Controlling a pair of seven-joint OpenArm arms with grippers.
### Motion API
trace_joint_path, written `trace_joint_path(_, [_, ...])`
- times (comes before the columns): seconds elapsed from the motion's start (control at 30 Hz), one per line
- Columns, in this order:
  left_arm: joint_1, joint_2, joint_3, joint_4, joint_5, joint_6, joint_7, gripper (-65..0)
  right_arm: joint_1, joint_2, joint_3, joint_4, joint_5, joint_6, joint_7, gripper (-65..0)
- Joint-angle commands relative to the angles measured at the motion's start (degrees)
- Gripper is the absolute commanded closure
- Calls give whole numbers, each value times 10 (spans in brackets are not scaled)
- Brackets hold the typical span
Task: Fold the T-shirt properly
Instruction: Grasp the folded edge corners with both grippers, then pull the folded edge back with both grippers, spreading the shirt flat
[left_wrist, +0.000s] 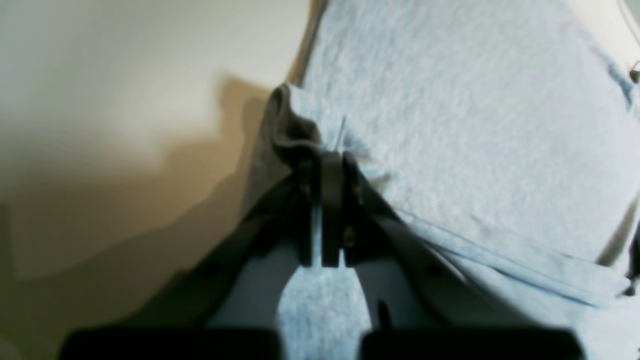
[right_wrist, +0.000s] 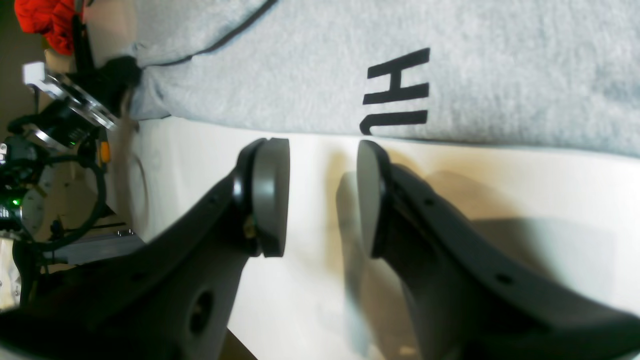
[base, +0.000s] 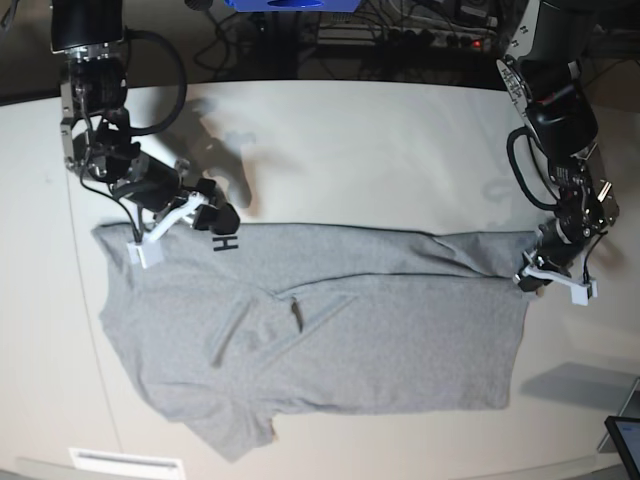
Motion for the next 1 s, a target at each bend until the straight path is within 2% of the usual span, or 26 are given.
trace_joint_path(0.0, [-17, -8, -1, 10, 5, -2, -9, -47, 8, 4, 3, 8, 10, 9, 9, -207])
trace_joint_path(0.17, [-11, -6, -8, 37, 11, -3, -7, -217, 8, 5, 3, 8, 10, 10, 9, -207])
trace_joint_path(0.33, [17, -7, -8, 105, 11, -3, -5, -277, 8, 5, 2, 8, 10, 10, 9, -207])
trace_joint_path(0.5, [55, -4, -8, 199, 10, -3, -4, -284, 10, 5, 2, 8, 10, 10, 9, -207])
trace_joint_path(0.6, [97, 0, -8, 281, 10, -3, 20, -284, 11, 9, 2, 9, 9, 10, 9, -207])
trace_joint_path(0.73, [157, 23, -8, 371, 15, -3, 38, -282, 11, 22, -1, 13, 9, 10, 9, -207])
trace_joint_path(0.97, [240, 44, -8, 404, 15, -3, 38, -262, 11, 41, 1, 16, 9, 10, 9, -205])
